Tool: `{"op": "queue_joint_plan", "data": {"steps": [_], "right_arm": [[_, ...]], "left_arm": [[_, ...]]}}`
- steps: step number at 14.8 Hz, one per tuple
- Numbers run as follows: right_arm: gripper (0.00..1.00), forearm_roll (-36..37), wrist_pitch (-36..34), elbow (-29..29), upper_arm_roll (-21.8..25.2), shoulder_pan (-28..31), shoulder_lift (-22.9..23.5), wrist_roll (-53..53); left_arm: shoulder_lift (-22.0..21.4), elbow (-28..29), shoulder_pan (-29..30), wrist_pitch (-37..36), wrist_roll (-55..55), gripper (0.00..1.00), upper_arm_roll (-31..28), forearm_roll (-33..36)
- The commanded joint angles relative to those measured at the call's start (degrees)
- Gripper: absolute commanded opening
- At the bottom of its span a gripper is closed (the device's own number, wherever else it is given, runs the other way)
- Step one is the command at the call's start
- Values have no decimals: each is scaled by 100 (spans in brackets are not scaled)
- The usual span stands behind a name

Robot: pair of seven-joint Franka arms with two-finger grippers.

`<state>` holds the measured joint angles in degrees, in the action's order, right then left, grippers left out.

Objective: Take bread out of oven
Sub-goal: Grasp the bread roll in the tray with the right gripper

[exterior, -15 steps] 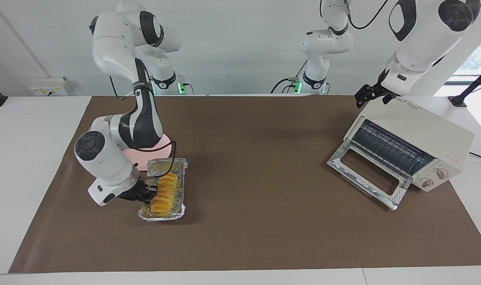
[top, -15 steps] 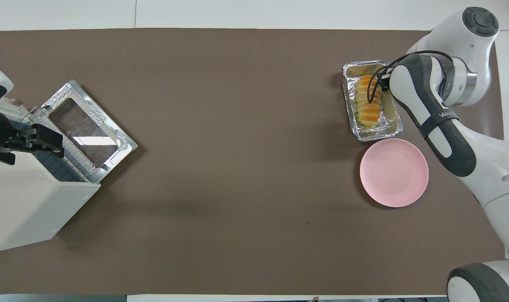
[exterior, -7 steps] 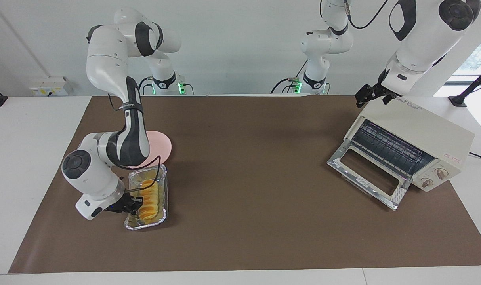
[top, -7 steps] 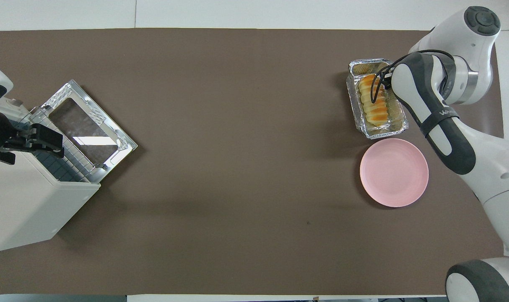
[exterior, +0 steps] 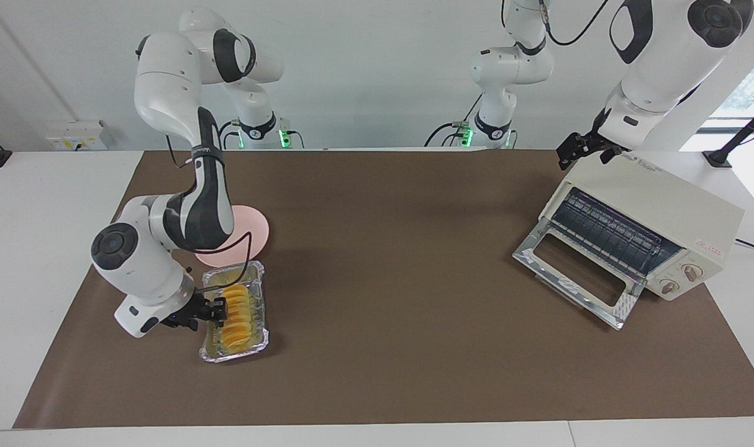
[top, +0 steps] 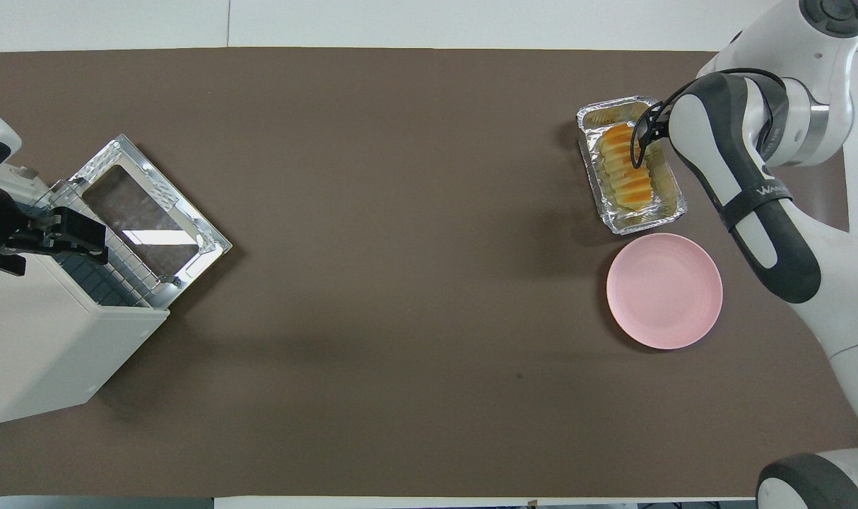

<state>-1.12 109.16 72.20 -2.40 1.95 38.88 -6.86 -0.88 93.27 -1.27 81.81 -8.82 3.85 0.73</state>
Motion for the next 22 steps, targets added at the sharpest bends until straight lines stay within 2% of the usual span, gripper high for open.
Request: {"op": "queue_joint_plan", "data": {"steps": [1, 4, 6, 8, 12, 13, 15, 16, 22], "right_arm": [[100, 50, -272, 66, 11, -151, -249, 36], [100, 277, 42, 441, 20, -422, -336, 368], [100, 533, 787, 1248, 11, -503, -617, 572], [100, 595, 1308, 1795, 11, -512, -767, 572], [100, 657, 1424, 1876, 11, -512, -759, 590], [82, 657, 1476, 1876, 3, -512, -759, 598], [16, 631, 1704, 2025, 2, -503, -776, 633], [0, 630, 1784, 2043, 2, -503, -776, 677], [0, 630, 1820, 2017, 2, -494, -776, 713]], "left_arm": [[-79, 24, -57, 63, 55, 100, -78, -100], [-79, 24, -40, 54, 55, 100, -78, -100], [-88, 24, -48, 10, 55, 100, -78, -100], [-114, 33, -66, -16, 47, 100, -78, -100], [-123, 24, -31, 1, 55, 100, -86, -100], [-123, 33, -22, 19, 55, 100, -86, -100], [-123, 24, -48, 19, 38, 100, -95, -100], [-123, 24, -40, 36, 38, 100, -95, -100], [-132, 24, -31, 27, 38, 100, -95, -100]]}}
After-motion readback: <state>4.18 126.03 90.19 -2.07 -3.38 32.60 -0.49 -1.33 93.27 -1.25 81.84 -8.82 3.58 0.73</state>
